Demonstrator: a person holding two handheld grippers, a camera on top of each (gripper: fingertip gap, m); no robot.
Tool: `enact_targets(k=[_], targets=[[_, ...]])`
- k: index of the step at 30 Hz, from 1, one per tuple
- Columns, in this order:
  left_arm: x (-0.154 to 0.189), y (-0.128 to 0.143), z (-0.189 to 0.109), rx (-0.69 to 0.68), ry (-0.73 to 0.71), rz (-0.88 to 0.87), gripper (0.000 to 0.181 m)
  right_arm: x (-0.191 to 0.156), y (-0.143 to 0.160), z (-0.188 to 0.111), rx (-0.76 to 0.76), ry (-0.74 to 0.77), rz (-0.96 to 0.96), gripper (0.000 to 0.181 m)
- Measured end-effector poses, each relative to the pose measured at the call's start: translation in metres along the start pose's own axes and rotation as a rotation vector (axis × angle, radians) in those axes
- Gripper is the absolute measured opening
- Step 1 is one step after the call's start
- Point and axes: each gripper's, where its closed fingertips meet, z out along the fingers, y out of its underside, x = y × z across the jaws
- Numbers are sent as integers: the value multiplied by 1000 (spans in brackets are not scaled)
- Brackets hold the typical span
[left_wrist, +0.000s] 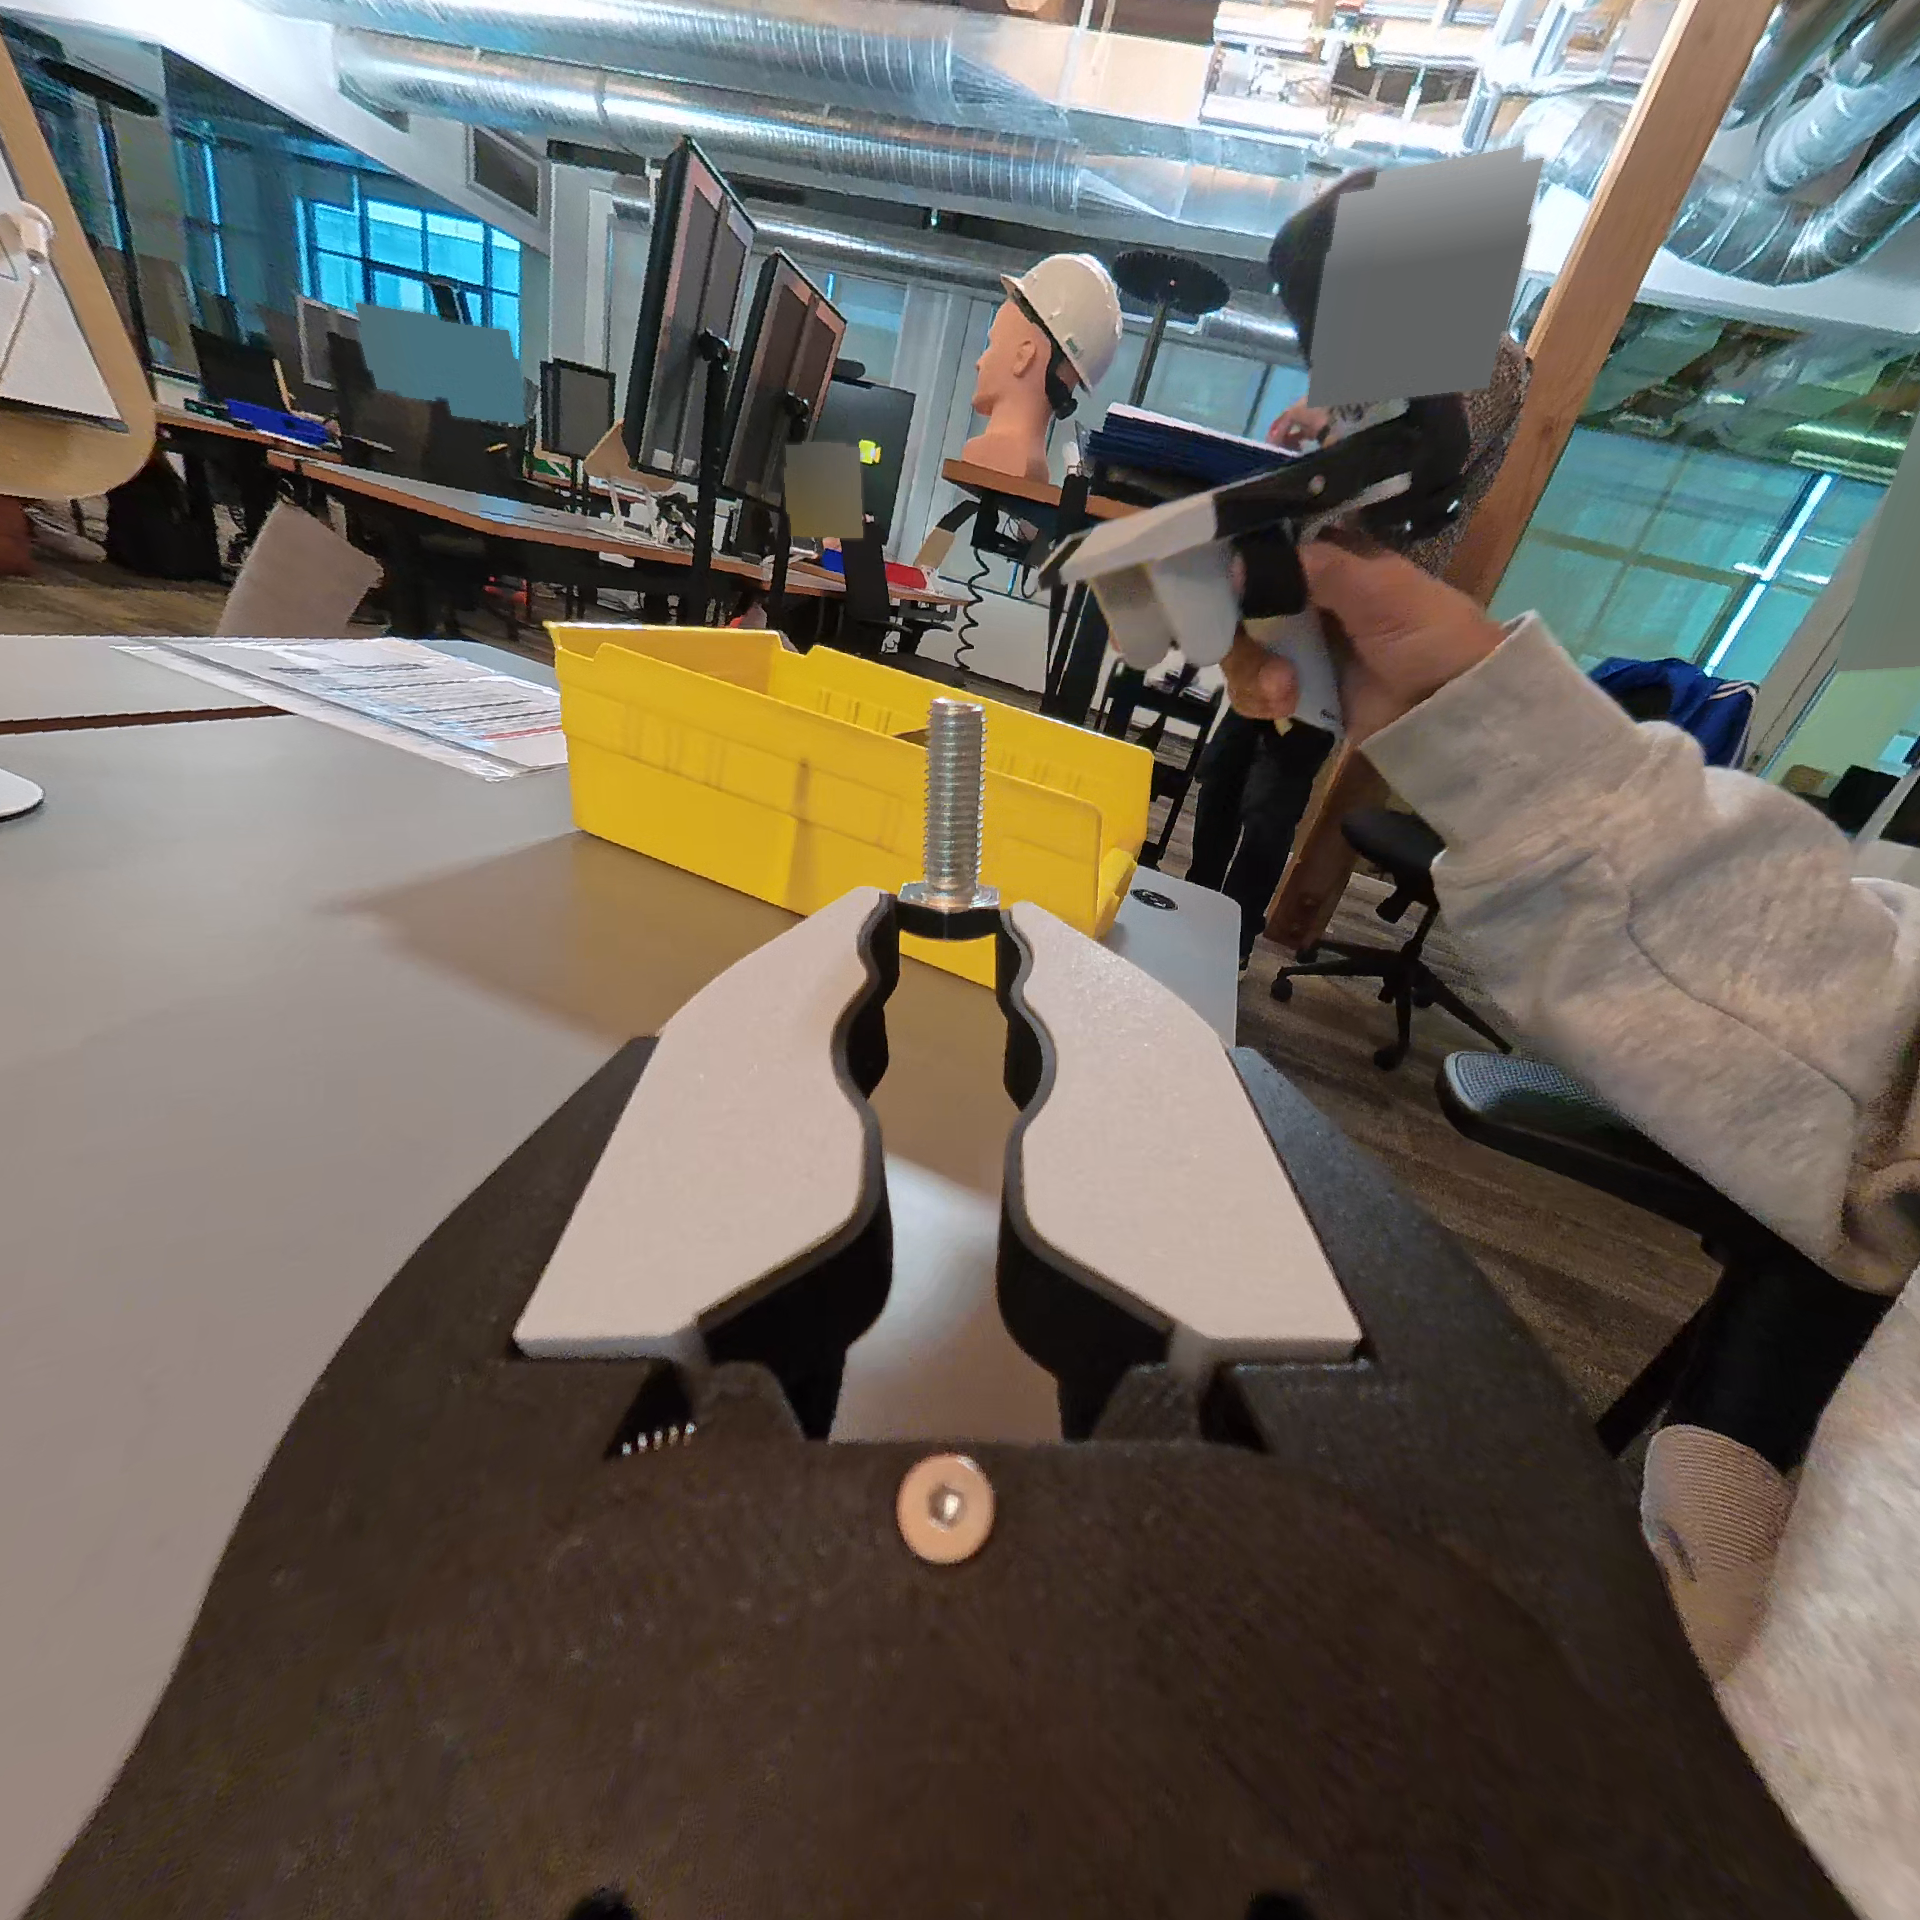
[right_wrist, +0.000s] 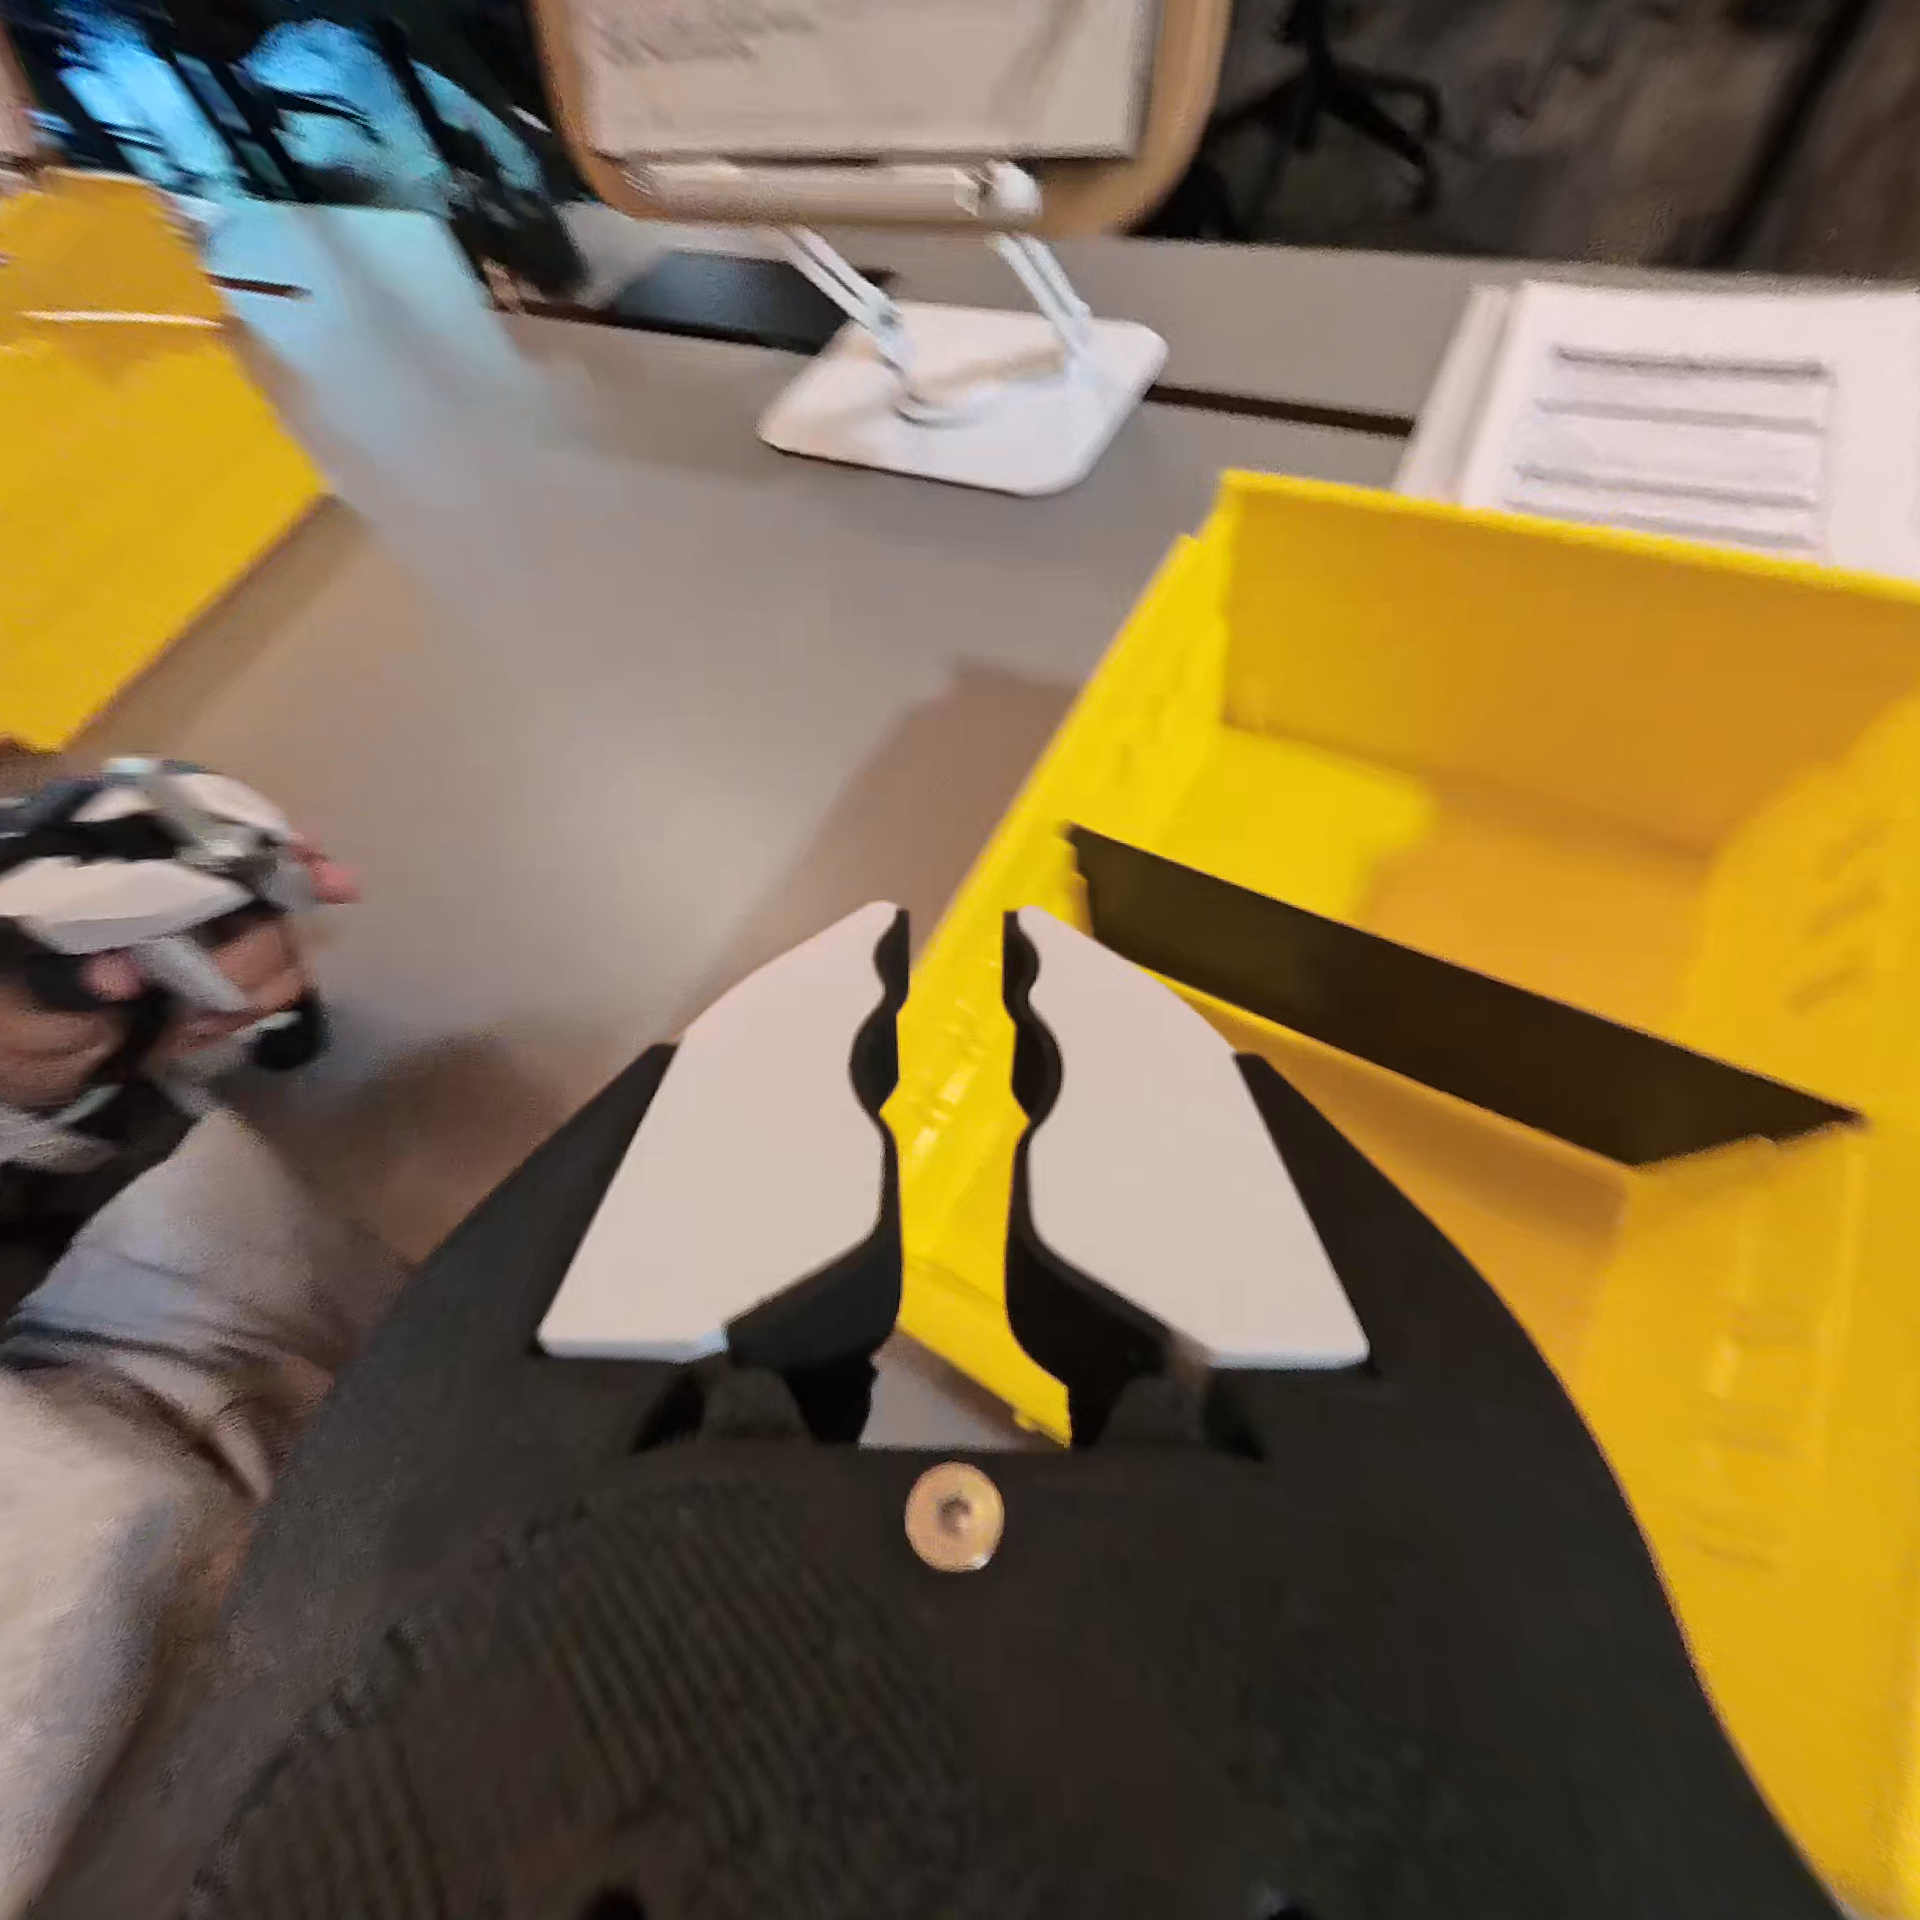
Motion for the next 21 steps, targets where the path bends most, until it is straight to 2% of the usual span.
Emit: enact_targets(k=[1, 4, 10, 15, 18, 21], targets=[[1, 1, 1, -4, 2, 1, 18, -14, -6, -1, 15, -46, -21, 17], [4, 5, 4, -12, 7, 1, 18, -55, -9, 1, -10, -160, -88, 21], [12, 8, 6, -18, 12, 11, 18, -123, 5, 22, -94, -336, -217, 27], [14, 7, 0, -7, 0, 1, 18, -173, 7, 38, -75, -513, -236, 26], [17, 1, -4, 24, 6, -39, 18, -195, 6, 46, -44, -603, -221, 26], [16, -2, -7, 42, 2, -57, 18, -195, 12, 56, -83, -590, -221, 25]])
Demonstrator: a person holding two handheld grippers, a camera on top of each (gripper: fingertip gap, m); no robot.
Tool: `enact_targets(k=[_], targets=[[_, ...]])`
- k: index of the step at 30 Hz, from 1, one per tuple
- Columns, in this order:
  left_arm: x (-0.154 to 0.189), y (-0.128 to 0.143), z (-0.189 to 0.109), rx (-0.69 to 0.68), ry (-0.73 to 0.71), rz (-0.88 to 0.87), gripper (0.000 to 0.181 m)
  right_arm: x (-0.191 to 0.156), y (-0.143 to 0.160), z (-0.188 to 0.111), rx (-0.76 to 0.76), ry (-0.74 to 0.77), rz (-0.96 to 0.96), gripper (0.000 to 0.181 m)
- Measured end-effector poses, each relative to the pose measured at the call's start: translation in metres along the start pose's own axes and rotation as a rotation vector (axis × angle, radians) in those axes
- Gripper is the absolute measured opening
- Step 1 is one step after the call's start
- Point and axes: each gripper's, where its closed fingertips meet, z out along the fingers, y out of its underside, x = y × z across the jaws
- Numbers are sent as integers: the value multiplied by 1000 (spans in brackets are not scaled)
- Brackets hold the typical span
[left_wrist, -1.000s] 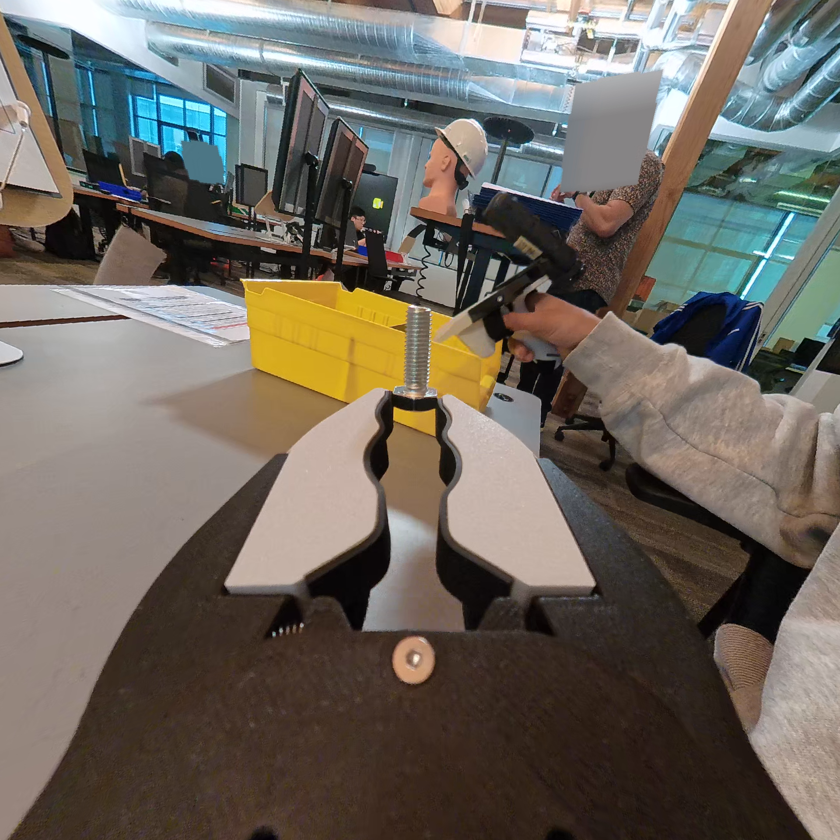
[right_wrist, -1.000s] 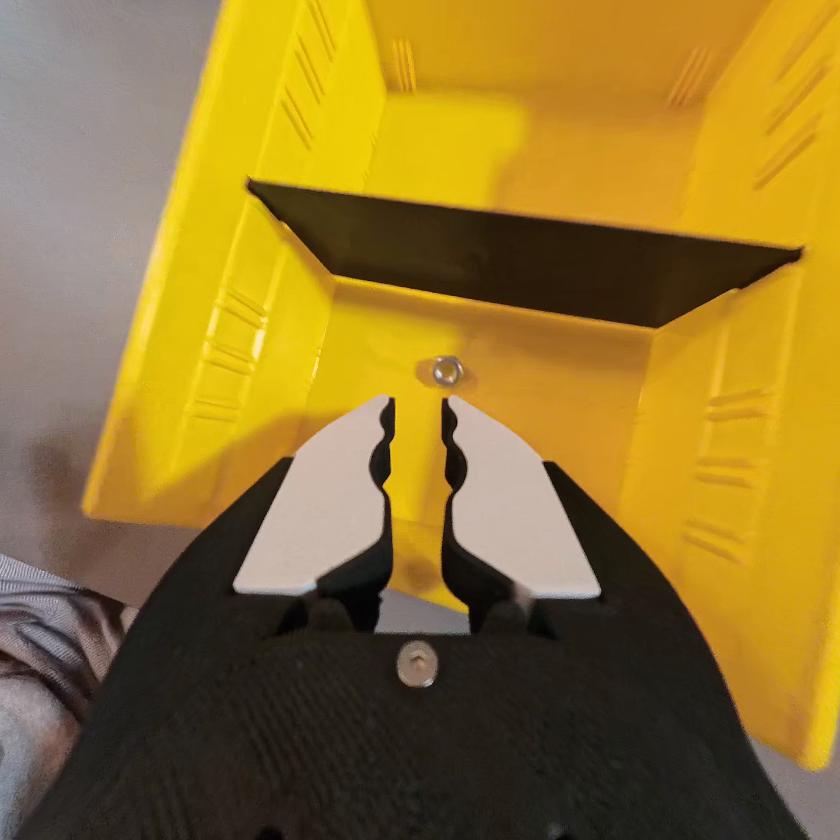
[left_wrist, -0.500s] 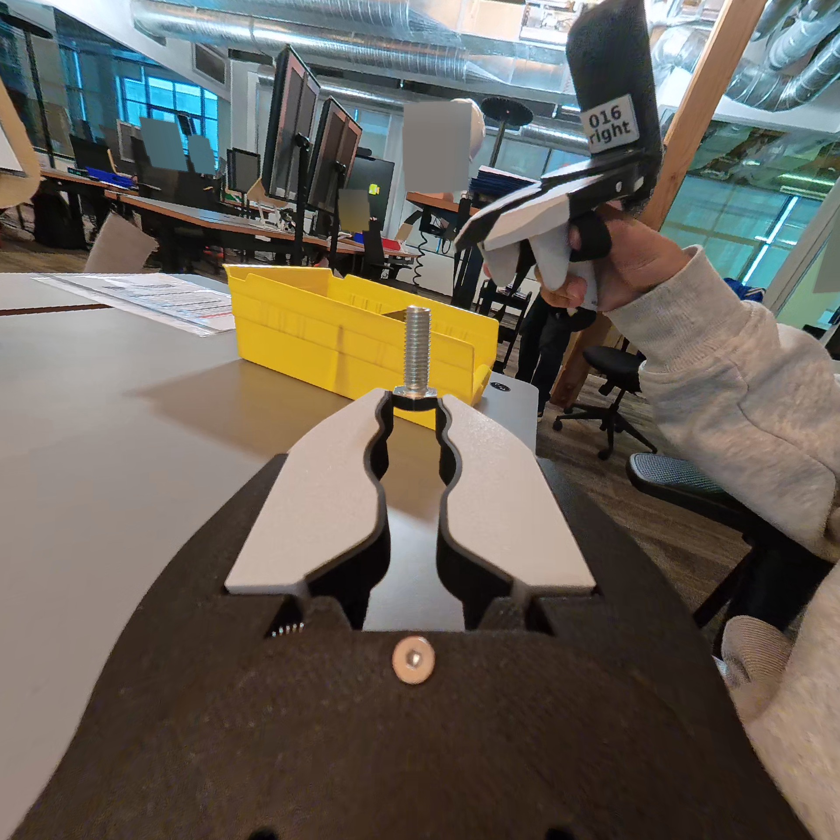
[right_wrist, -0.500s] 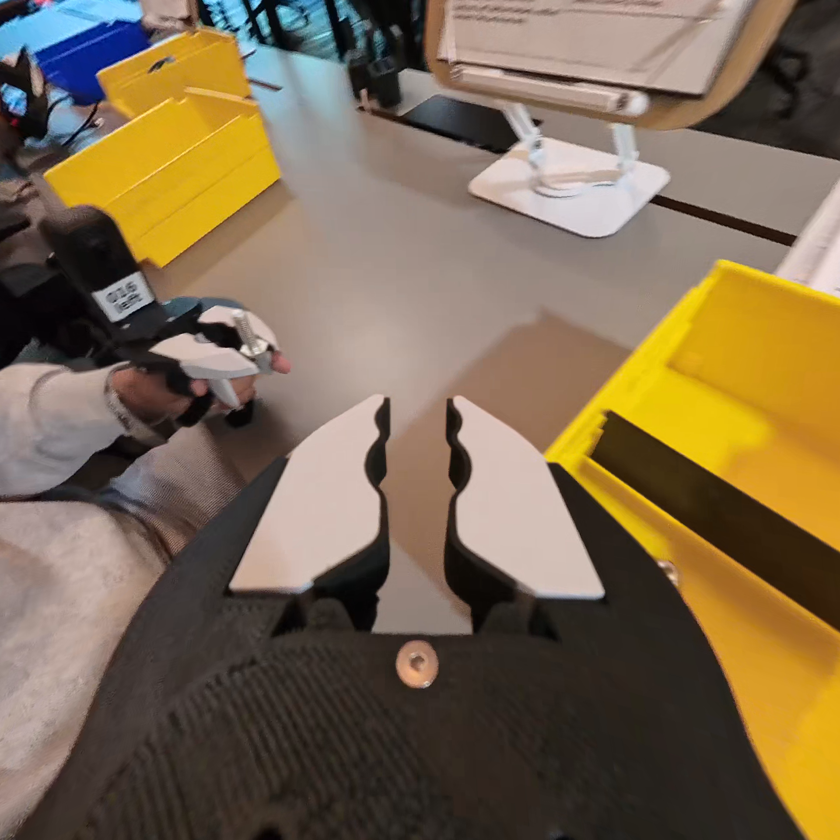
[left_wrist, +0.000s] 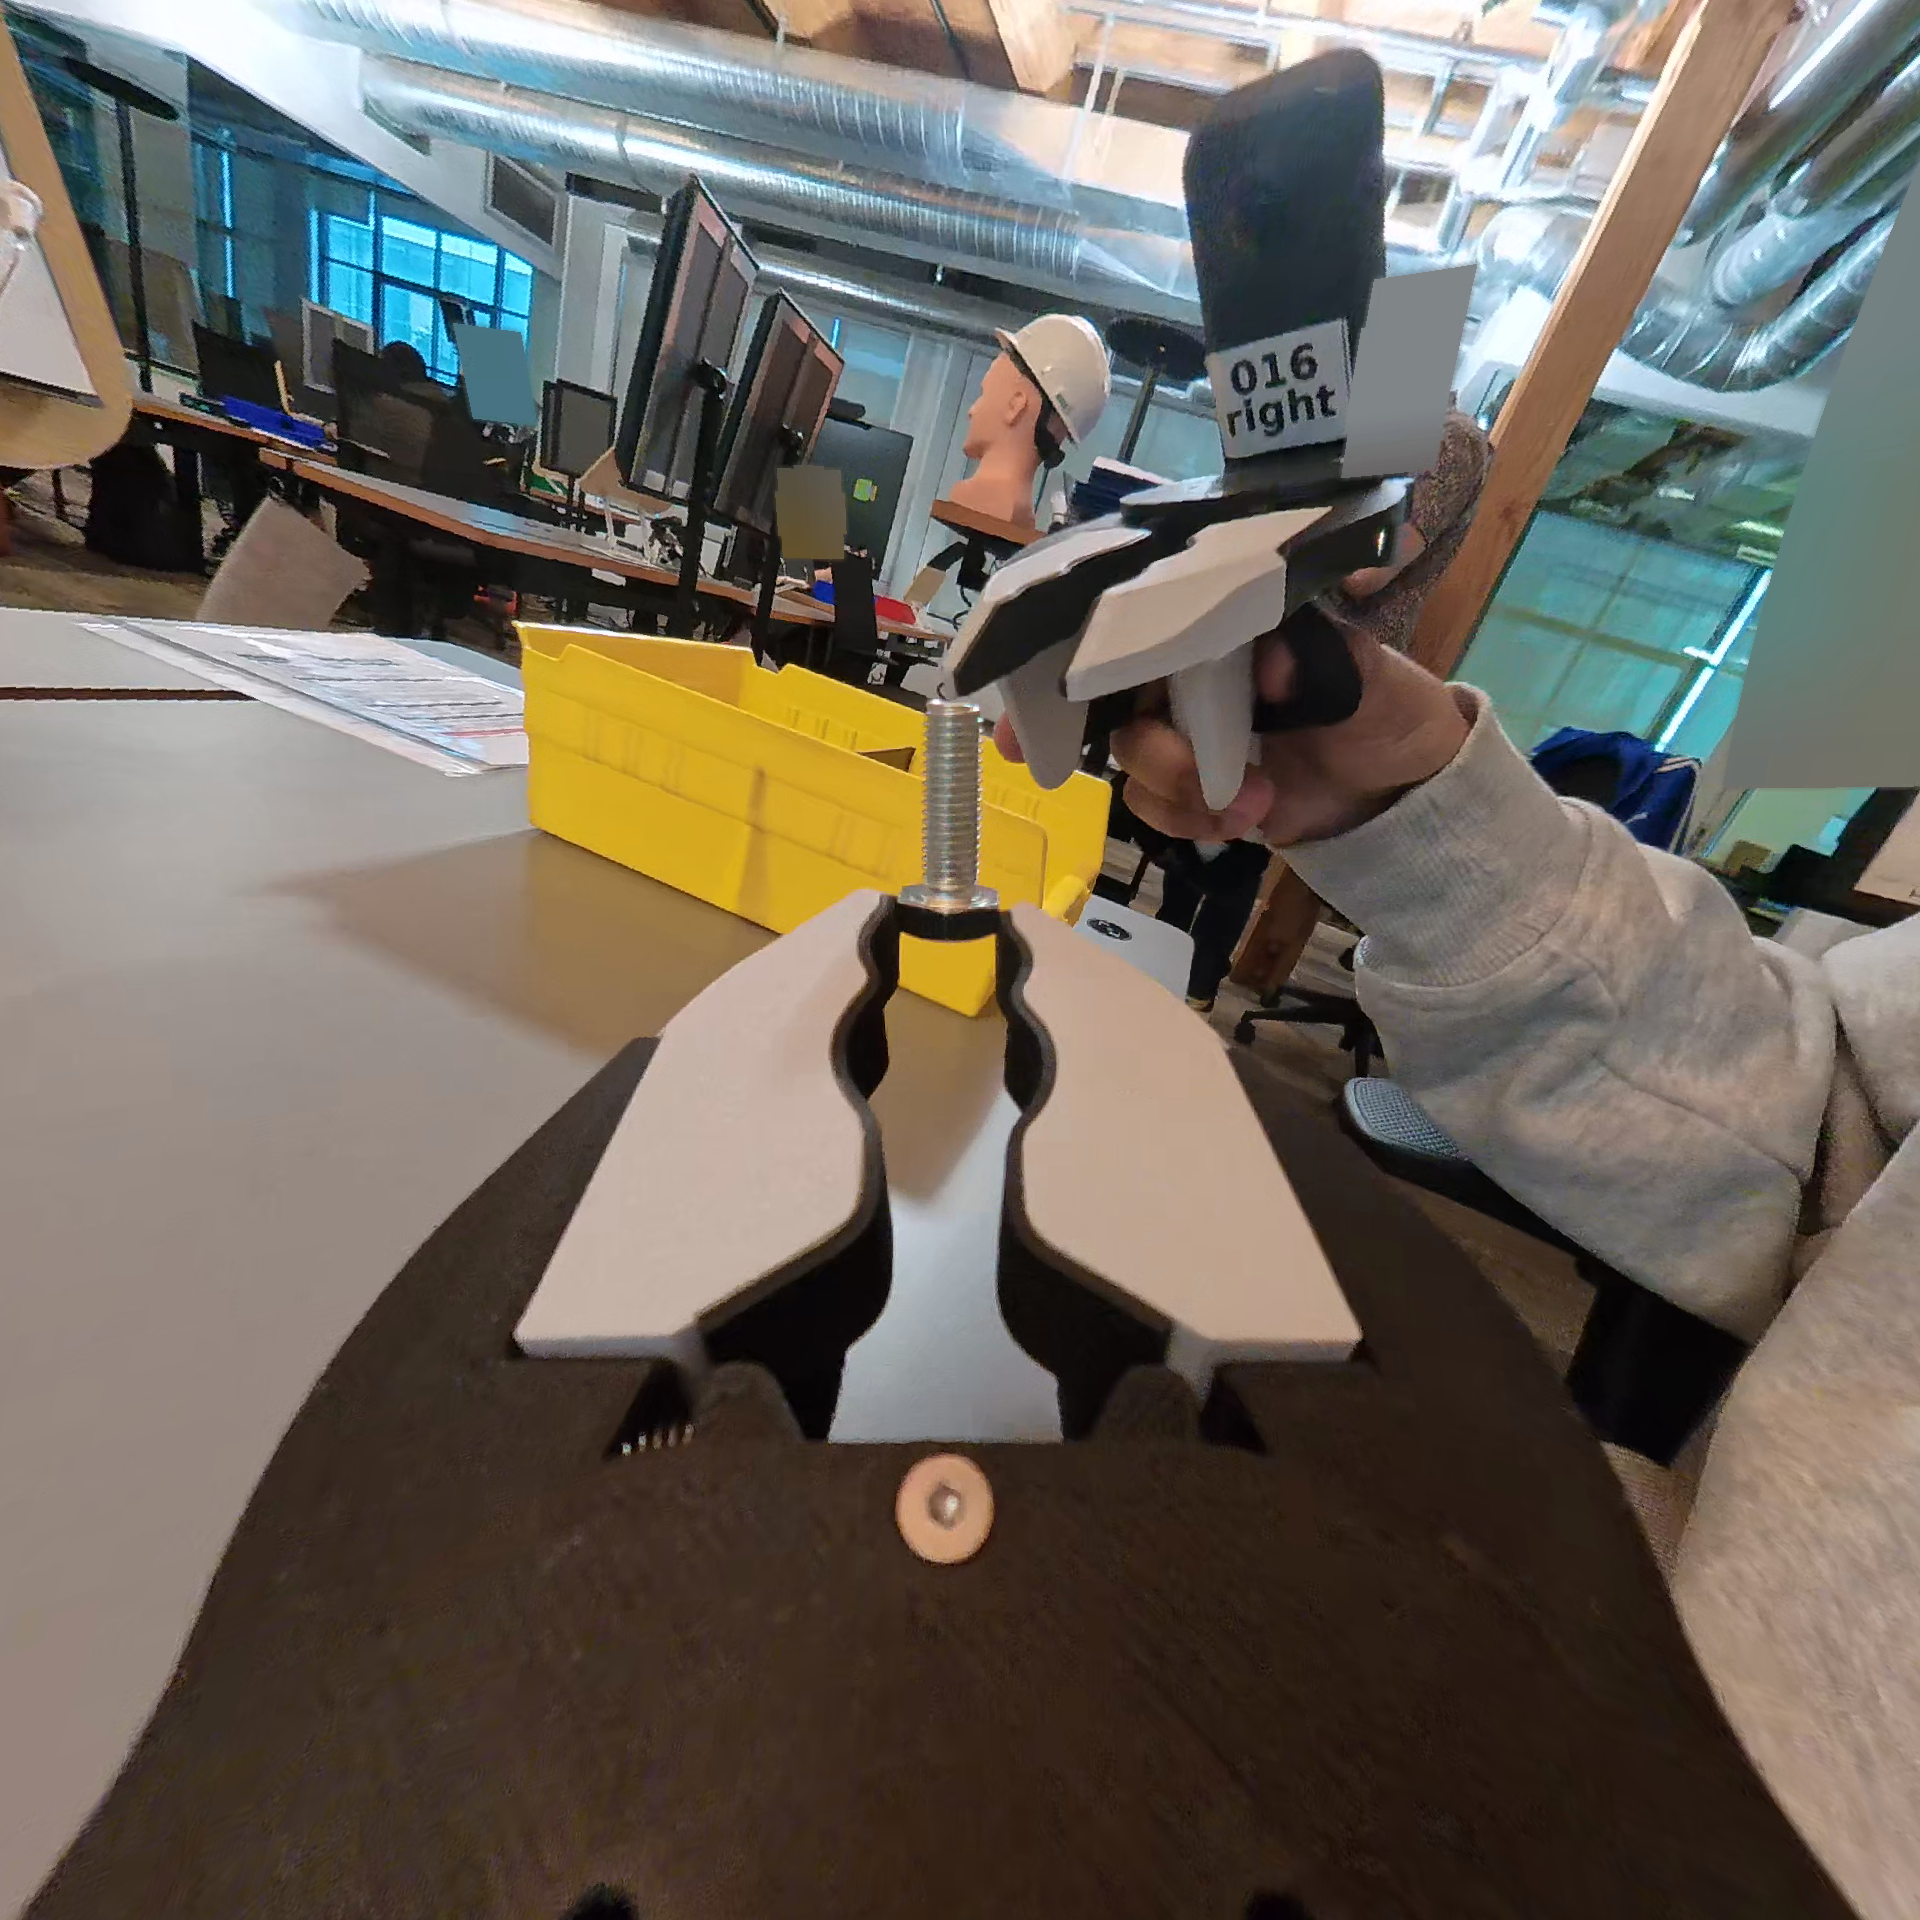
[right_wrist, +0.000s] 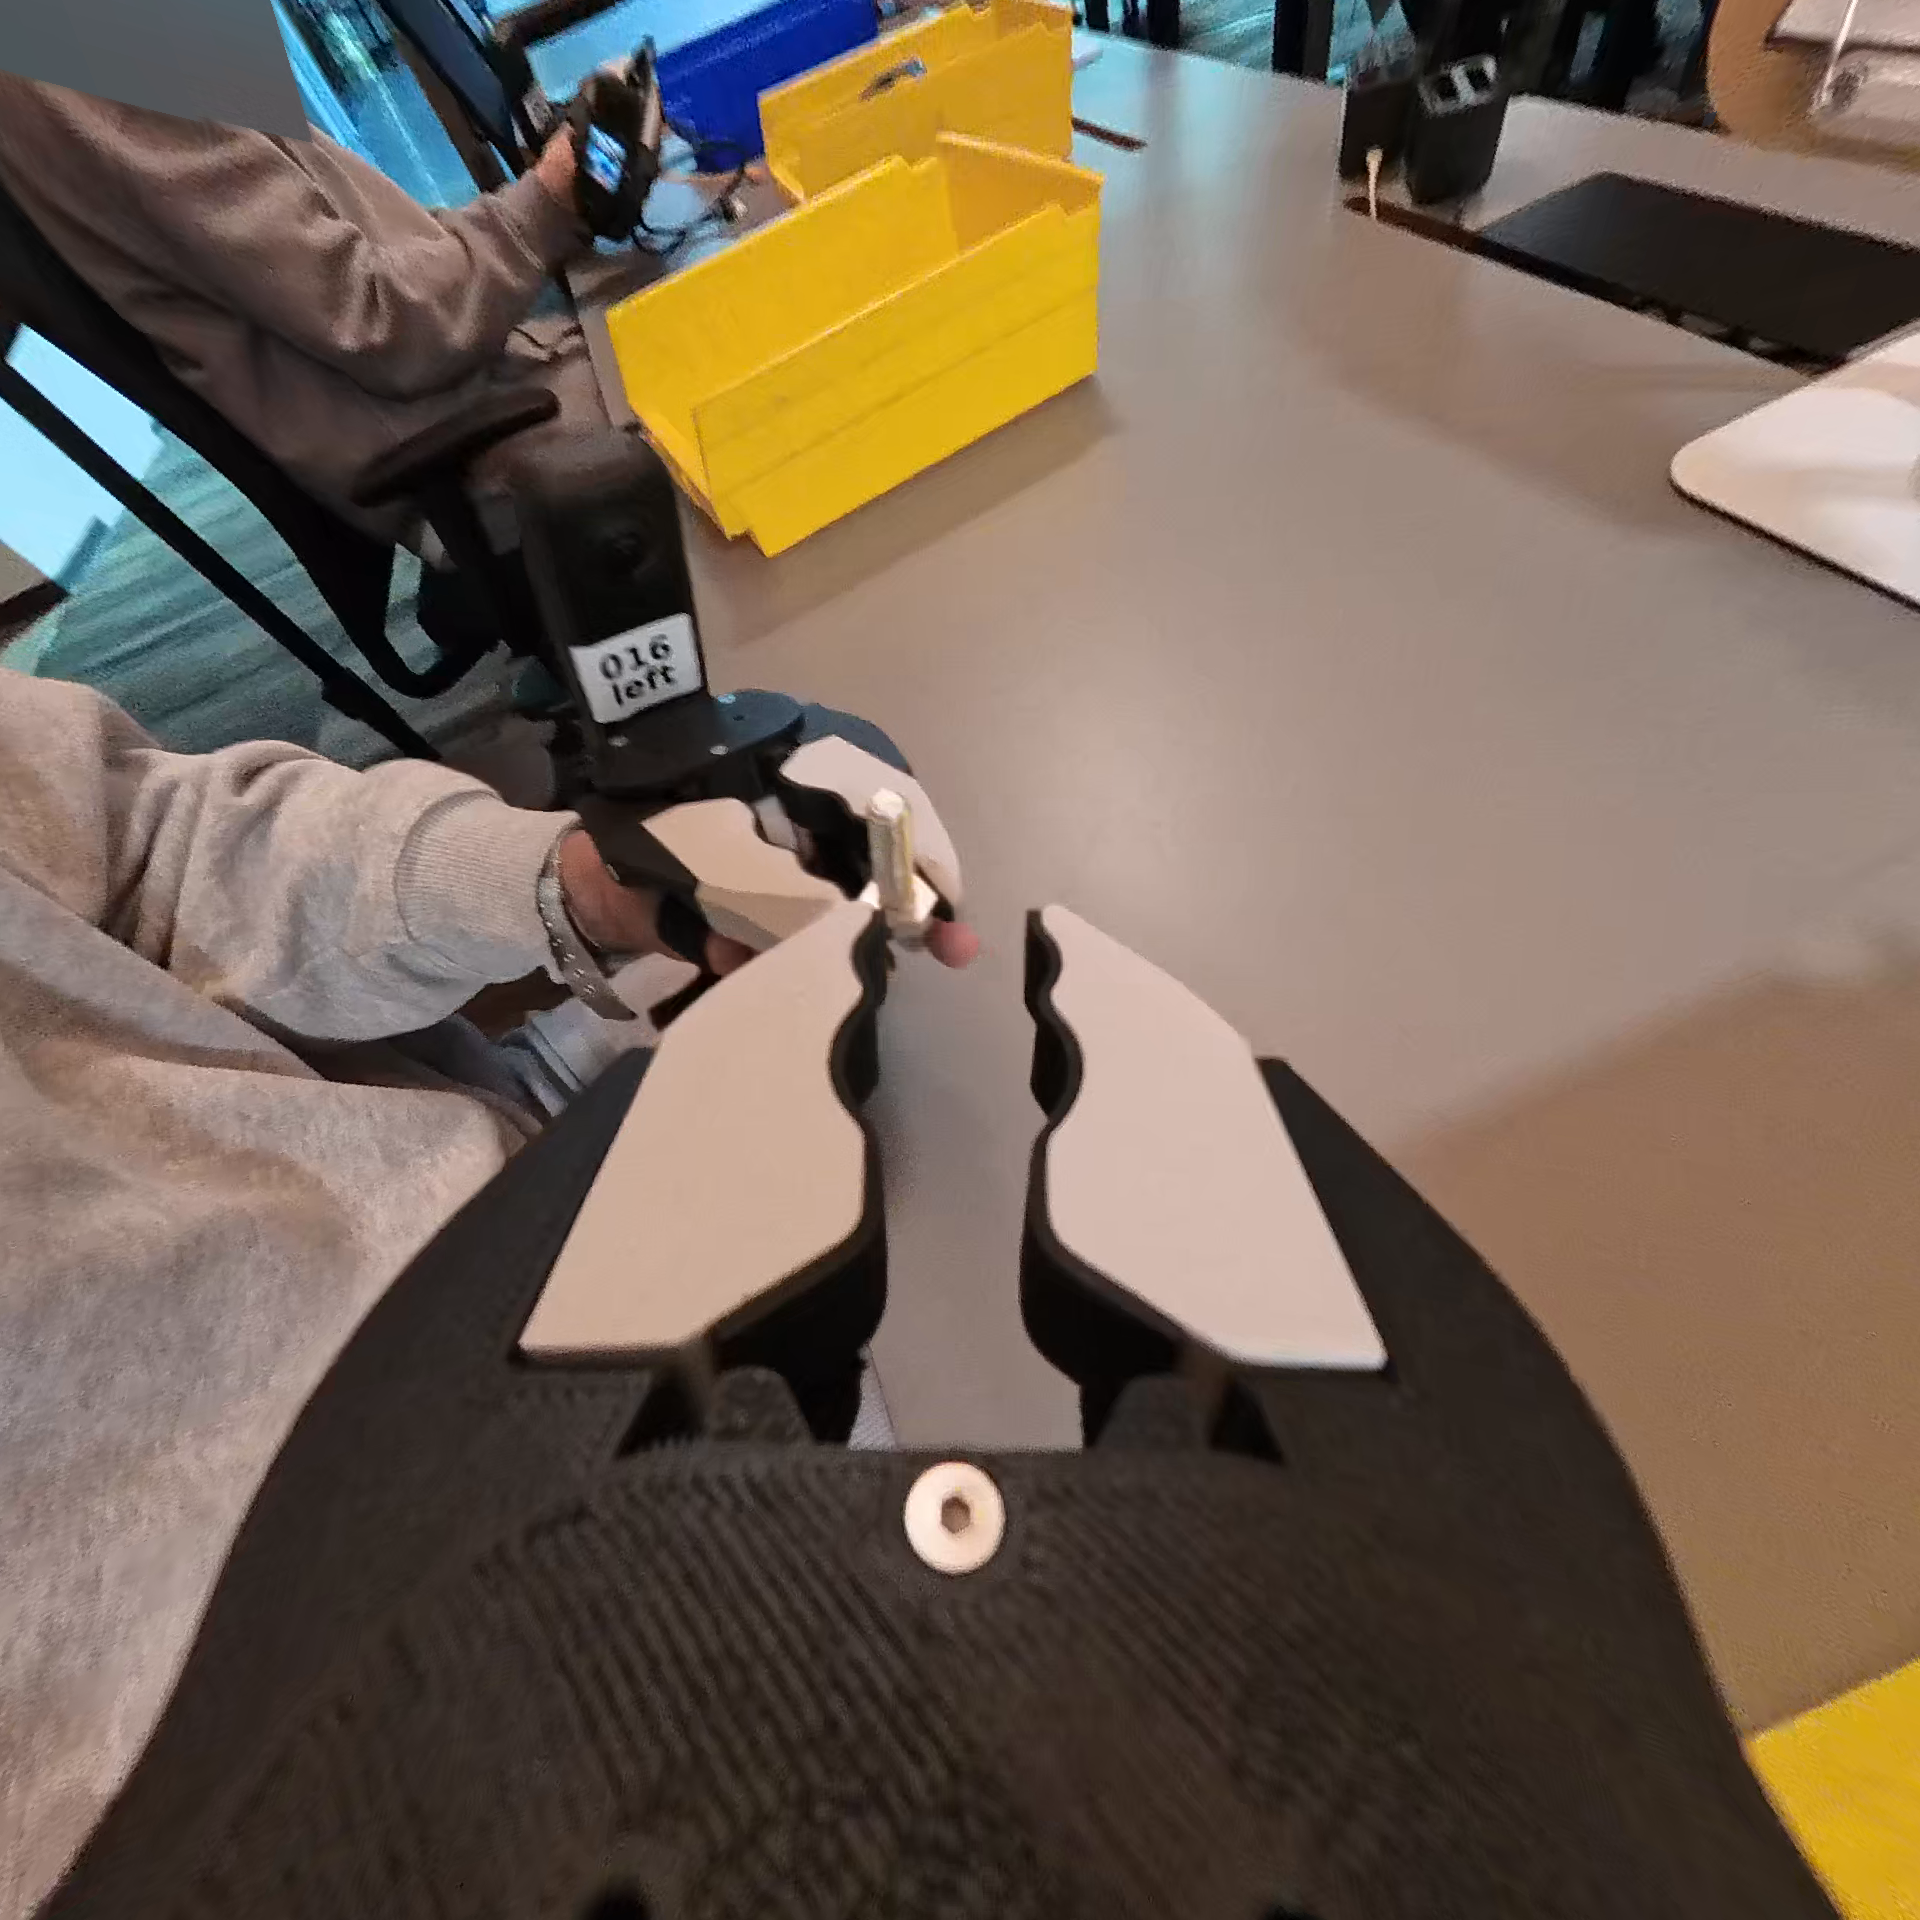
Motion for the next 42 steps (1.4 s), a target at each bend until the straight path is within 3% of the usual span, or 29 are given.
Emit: enact_targets(k=[9, 16, 20, 29, 42], targets=[[-4, 0, -4, 28, -4, -87, 18, 13, -10, -17, 107, -84, 74, 26], [0, 0, 1, 18, 23, -89, 18, -3, -4, 5, 100, -159, 48, 29], [5, -2, 13, 13, 66, -88, 18, -7, 4, 4, 91, -114, 22, 29], [28, 12, 51, -46, 197, -84, 18, 3, 11, -44, 223, 30, 105, 25], [47, 25, 74, -89, 289, -69, 17, -2, 37, -40, 259, 84, 141, 26]])
